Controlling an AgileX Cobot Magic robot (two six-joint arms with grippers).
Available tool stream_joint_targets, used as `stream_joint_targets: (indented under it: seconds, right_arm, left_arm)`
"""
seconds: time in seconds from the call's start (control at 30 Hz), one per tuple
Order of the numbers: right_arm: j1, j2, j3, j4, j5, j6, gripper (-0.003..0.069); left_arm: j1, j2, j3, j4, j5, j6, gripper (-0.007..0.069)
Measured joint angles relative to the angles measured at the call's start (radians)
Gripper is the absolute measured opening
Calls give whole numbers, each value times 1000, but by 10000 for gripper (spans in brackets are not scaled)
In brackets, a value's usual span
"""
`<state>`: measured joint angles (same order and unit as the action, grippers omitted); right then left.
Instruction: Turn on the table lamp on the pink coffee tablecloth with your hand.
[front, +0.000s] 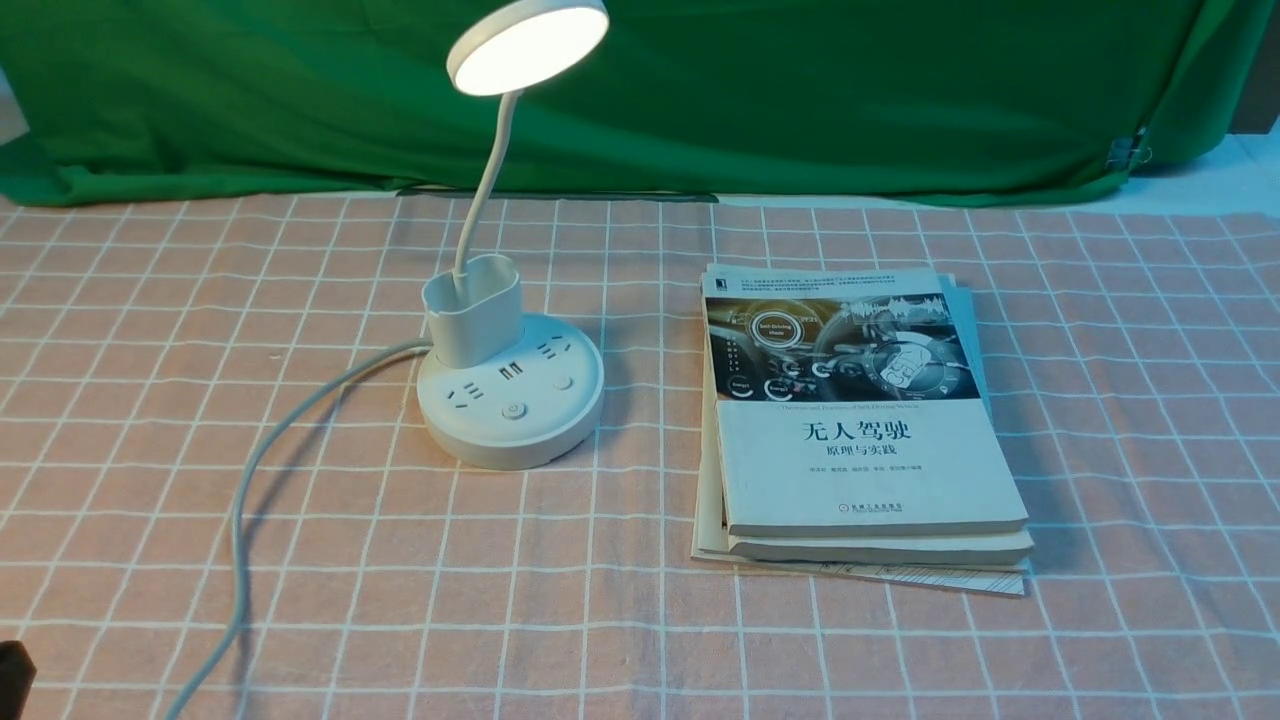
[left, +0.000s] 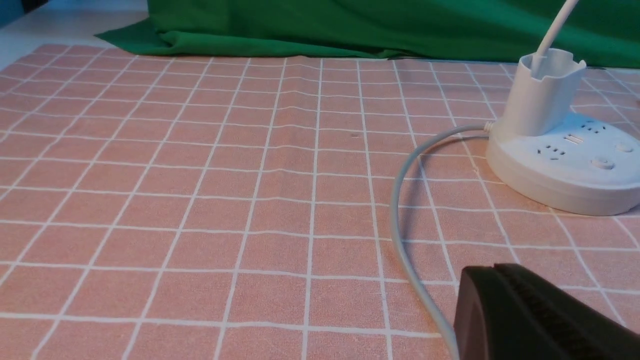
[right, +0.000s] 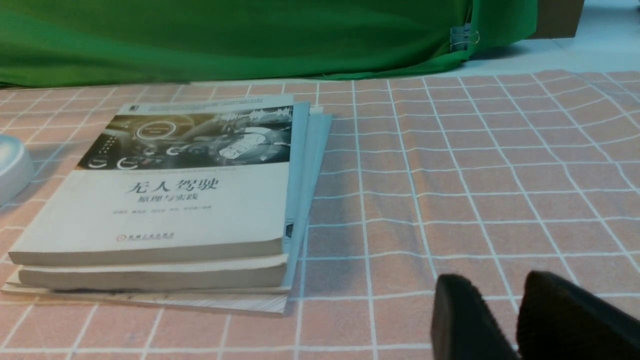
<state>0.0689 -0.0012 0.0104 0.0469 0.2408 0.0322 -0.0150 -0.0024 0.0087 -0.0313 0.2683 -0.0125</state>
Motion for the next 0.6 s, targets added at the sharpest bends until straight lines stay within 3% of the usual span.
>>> stream_joint_targets:
  seconds: [0.6]
  right_arm:
    - [0, 0, 0, 0, 0, 0, 239]
  left_arm:
    - [0, 0, 0, -24, -3, 35, 21]
